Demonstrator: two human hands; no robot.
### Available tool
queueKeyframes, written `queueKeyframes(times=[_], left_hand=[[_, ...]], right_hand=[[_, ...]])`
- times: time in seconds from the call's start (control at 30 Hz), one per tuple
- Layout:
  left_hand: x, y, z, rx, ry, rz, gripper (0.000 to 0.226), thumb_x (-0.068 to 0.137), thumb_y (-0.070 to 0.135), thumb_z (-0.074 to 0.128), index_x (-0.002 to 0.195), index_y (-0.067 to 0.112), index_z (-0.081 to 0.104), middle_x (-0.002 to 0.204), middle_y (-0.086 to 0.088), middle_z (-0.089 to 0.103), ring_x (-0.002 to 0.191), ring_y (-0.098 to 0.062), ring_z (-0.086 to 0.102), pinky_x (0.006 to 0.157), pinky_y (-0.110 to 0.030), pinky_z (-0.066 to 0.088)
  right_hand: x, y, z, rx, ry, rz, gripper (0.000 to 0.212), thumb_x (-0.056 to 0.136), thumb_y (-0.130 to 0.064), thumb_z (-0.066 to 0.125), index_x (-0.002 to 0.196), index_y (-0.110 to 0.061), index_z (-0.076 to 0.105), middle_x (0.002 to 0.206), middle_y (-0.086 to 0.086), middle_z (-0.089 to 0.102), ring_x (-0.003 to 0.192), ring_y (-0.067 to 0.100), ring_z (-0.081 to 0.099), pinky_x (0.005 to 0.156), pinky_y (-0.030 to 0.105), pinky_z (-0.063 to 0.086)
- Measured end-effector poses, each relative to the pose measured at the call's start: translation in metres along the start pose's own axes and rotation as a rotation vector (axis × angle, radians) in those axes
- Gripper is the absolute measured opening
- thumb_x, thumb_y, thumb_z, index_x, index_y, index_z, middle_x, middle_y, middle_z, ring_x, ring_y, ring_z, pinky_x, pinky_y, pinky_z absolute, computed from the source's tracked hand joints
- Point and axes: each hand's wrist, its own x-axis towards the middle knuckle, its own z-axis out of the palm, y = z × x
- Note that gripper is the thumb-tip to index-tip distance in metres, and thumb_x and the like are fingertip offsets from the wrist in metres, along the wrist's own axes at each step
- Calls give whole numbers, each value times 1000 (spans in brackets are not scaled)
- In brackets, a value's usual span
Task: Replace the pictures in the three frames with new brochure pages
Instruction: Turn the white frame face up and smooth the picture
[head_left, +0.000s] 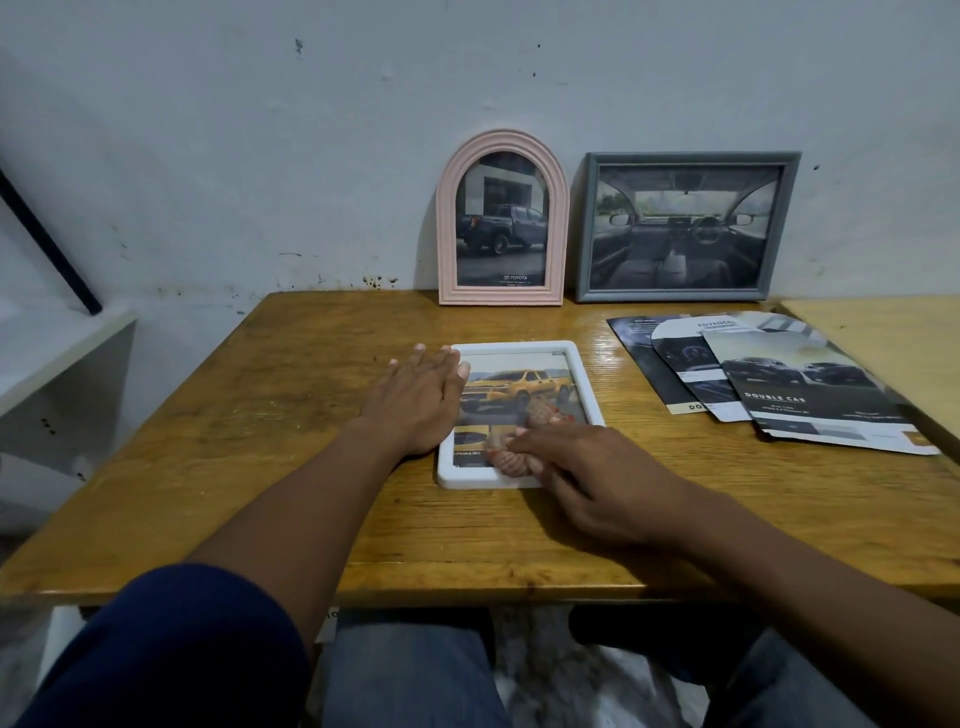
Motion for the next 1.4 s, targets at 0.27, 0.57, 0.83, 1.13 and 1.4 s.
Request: queueKeyframes(times=[0.27,0.57,0.83,1.13,1.4], left_hand=[[-1,2,-3,34,-7,13,61,108,49,10,162,22,18,169,2,15,156,-18,3,124,-42,3],[9,11,-18,-173,28,-5,88,89,74,4,161,27,19,169,2,11,156,-17,0,124,-43,0],[10,25,11,-75,-117,4,96,86,76,-2,161,16,-7,168,-1,-15,154,-14,-16,126,-41,-4],[9,28,13,-83,-72,-19,100,86,79,-2,162,15,-2,169,-1,-9,155,-15,-10,126,-38,-2],[6,31,11,-101,-65,-18,91,94,74,3,162,13,1,170,-3,-6,156,-16,-7,124,-38,-2]], right_hand=[[-26,20,-13,-123,99,20,26,99,-32,35,102,-25,59,100,-5,61,91,10,52,79,33,47],[75,41,-82,250,402,410,26,105,-22,39,93,-9,60,81,5,64,71,20,64,61,36,53],[93,69,4,-206,-26,273,72,95,-47,14,152,-8,32,159,16,31,149,30,22,122,43,16],[24,32,-2,92,119,272,40,106,-23,35,144,-13,46,153,7,43,148,21,21,114,22,13],[-36,-12,13,-28,159,226,49,102,-28,31,149,-16,40,155,4,41,148,18,25,120,28,12]])
